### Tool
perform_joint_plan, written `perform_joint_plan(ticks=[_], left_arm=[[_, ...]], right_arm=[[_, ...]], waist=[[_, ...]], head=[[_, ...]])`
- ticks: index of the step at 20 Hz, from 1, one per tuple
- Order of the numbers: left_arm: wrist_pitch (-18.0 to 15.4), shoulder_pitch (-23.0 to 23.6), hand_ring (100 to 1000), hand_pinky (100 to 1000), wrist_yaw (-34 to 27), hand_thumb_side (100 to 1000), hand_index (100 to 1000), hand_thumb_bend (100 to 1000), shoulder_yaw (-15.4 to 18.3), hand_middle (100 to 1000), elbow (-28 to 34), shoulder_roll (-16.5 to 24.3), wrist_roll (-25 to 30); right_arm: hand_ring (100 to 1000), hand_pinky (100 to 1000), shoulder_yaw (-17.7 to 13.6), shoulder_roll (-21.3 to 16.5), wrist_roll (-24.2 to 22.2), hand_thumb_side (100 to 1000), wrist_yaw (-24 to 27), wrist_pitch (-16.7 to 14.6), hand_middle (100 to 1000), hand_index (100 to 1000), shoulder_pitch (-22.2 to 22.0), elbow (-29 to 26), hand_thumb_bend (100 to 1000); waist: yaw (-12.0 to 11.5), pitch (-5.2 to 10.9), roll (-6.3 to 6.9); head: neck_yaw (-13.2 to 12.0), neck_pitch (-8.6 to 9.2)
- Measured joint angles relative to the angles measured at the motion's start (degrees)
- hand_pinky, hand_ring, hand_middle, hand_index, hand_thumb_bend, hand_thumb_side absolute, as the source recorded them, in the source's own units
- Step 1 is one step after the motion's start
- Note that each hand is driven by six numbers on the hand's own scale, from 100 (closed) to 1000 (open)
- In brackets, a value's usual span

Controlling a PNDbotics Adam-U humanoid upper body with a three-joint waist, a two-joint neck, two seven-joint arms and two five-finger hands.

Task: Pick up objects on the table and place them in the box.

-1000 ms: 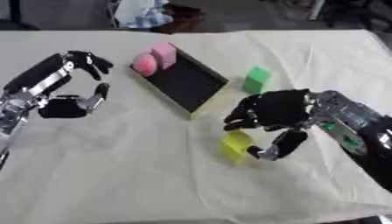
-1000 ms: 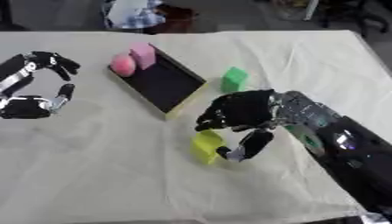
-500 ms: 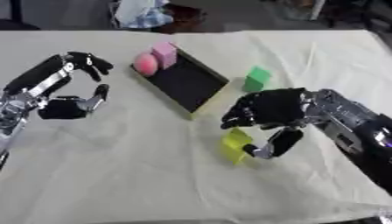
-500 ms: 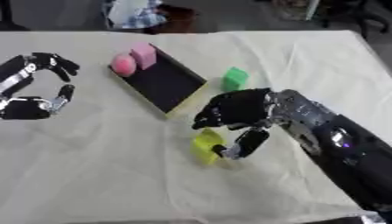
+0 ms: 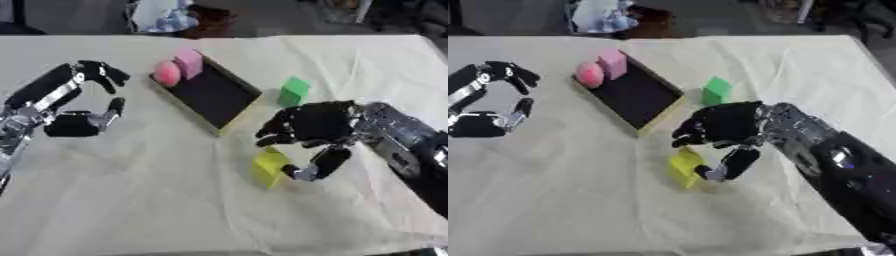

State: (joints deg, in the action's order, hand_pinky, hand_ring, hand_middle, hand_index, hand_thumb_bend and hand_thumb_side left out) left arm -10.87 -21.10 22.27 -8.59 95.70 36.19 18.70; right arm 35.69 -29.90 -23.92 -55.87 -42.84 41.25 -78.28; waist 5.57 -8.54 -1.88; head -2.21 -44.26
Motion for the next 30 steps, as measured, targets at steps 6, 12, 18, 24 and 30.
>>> perform_joint_plan(ticks=[6,12,18,24,30], left_arm=[[-0.02,0.00,645,790,-0.02,404,831,100,0.00,672,0.00,0.00,0.15],[-0.02,0.00,645,790,-0.05,404,831,100,0.00,672,0.00,0.00,0.15],[-0.03,0.00,645,791,-0.07,405,831,100,-0.01,672,0.00,-0.01,0.17],[-0.03,0.00,645,791,-0.08,404,831,100,-0.01,672,0.00,-0.02,0.18],[-0.06,0.01,645,791,-0.08,405,831,100,-0.01,672,0.00,-0.03,0.21]], right_arm=[[939,907,-0.05,-0.12,0.46,766,-0.96,-0.46,927,1000,-0.41,-0.22,100],[894,891,-0.04,-0.01,1.31,662,-3.00,-1.31,850,1000,-0.41,-0.18,100],[819,861,-0.32,1.05,2.91,541,-4.46,-2.91,748,1000,-0.27,-0.16,100],[816,862,-0.70,1.60,4.57,590,-6.09,-4.57,741,1000,0.07,0.09,100],[824,870,-0.70,1.97,5.12,641,-7.65,-5.12,775,1000,0.07,0.47,100]], waist=[[0.02,0.00,0.00],[0.05,0.00,0.00],[0.03,0.00,0.00],[-0.05,0.00,0.00],[-0.13,0.00,0.00]], head=[[0.06,0.00],[0.13,0.00],[0.23,0.00],[0.25,0.00],[0.28,0.00]])
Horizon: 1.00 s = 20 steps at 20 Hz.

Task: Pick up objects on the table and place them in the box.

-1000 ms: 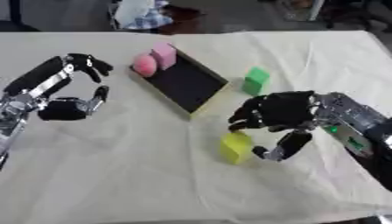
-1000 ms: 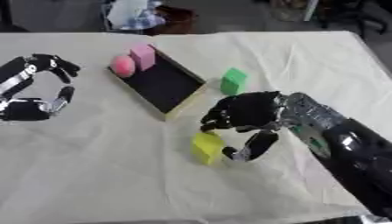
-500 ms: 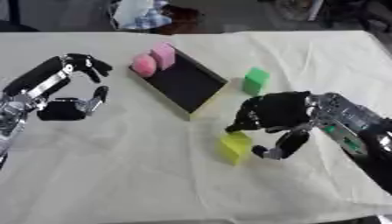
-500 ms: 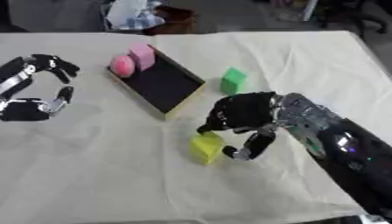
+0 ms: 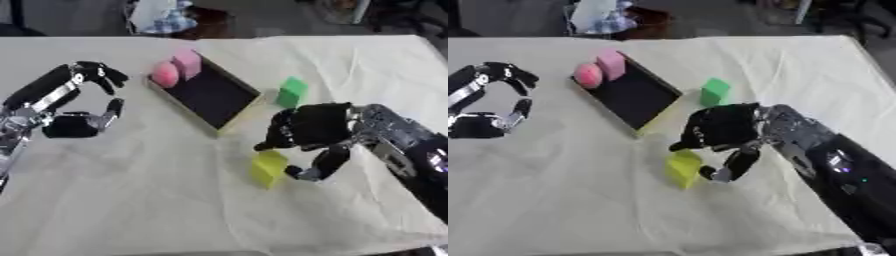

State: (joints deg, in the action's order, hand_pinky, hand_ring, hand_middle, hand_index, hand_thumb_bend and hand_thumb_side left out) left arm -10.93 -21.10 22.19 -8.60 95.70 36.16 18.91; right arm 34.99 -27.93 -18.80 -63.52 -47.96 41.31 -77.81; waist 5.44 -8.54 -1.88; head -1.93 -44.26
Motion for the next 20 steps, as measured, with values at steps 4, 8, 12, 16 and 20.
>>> perform_joint_plan(ticks=[4,8,12,16,20], left_arm=[[-0.08,0.04,646,792,0.00,405,831,100,0.00,672,0.00,-0.01,0.09],[-0.09,0.25,646,792,0.00,406,831,100,0.00,673,0.00,-0.01,0.12],[-0.13,0.35,647,793,0.00,404,831,100,0.00,672,0.00,-0.01,0.19],[-0.13,0.35,647,793,0.00,404,831,100,0.00,672,0.00,-0.01,0.20],[-0.13,0.36,647,793,0.00,404,831,100,0.00,671,0.00,-0.01,0.21]], right_arm=[[829,873,0.00,0.02,0.08,661,-0.70,-0.08,807,1000,0.00,0.14,100],[839,875,-0.05,0.02,0.14,645,-1.15,-0.14,827,1000,-0.02,0.28,100],[849,876,-0.35,0.02,0.43,616,-1.23,-0.43,834,1000,-0.05,0.22,100],[854,877,-0.39,0.02,0.71,603,-1.19,-0.71,838,1000,-0.05,-0.28,100],[858,879,-0.37,0.02,0.85,566,-0.80,-0.85,840,1000,-0.04,-1.14,100]], waist=[[-0.07,0.00,0.00],[-0.10,0.00,0.00],[-0.11,0.00,0.00],[-0.17,0.00,0.00],[-0.20,0.00,0.00]], head=[[0.01,0.00],[0.01,0.00],[0.01,0.00],[0.02,0.00],[0.02,0.00]])
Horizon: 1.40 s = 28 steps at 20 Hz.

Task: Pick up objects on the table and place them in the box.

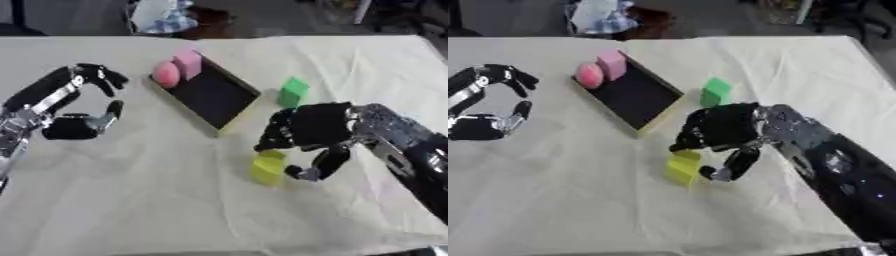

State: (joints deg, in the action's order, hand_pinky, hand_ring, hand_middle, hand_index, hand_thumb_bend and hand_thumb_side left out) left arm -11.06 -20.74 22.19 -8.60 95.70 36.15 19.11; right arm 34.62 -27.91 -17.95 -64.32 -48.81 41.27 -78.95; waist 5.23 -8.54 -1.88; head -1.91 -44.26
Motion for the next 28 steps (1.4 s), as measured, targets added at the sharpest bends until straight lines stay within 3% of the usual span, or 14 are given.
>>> perform_joint_plan(ticks=[8,28], left_arm=[[0.02,0.03,642,794,0.00,404,831,100,0.00,671,0.00,0.00,0.04],[0.08,-0.03,641,794,-0.01,404,831,100,0.00,671,0.00,-0.44,0.16]], right_arm=[[879,888,0.04,-0.02,-0.02,564,1.30,0.02,880,1000,0.01,-1.13,100],[876,886,0.82,-0.07,1.14,388,3.45,-1.15,841,1000,-1.28,-2.88,100]], waist=[[0.00,0.08,0.00],[0.01,0.08,0.00]], head=[[0.00,0.00],[0.54,0.00]])
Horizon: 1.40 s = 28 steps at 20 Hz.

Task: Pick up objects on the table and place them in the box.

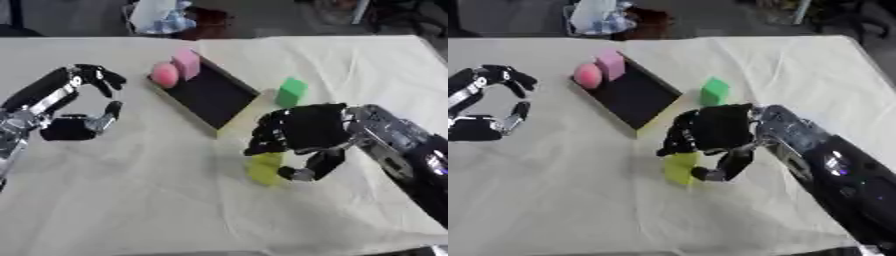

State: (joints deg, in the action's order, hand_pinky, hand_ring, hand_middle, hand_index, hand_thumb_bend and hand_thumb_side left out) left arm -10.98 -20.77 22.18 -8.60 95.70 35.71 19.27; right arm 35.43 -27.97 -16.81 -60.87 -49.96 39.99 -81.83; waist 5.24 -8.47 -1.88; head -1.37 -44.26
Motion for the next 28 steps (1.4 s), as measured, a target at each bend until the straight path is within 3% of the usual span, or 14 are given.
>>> perform_joint_plan(ticks=[11,23,28], left_arm=[[-0.14,-0.44,642,794,-0.19,405,831,100,-0.07,671,0.00,-0.08,0.31],[-0.15,-0.48,641,795,-0.43,401,831,100,-0.32,671,0.00,-0.50,0.35],[-0.15,-0.42,641,795,-0.44,401,831,100,-0.31,671,0.00,-0.50,0.34]], right_arm=[[874,888,1.39,0.53,0.81,364,0.30,-0.81,828,1000,0.26,2.32,100],[789,841,1.10,1.52,3.85,331,1.54,-1.78,647,1000,0.68,4.76,100],[794,843,-0.53,1.56,4.85,323,2.51,-1.90,642,1000,3.15,6.09,100]], waist=[[-0.32,0.00,0.00],[-0.70,0.00,0.00],[-0.73,0.00,0.00]], head=[[0.53,0.00],[0.86,0.00],[0.84,0.00]])
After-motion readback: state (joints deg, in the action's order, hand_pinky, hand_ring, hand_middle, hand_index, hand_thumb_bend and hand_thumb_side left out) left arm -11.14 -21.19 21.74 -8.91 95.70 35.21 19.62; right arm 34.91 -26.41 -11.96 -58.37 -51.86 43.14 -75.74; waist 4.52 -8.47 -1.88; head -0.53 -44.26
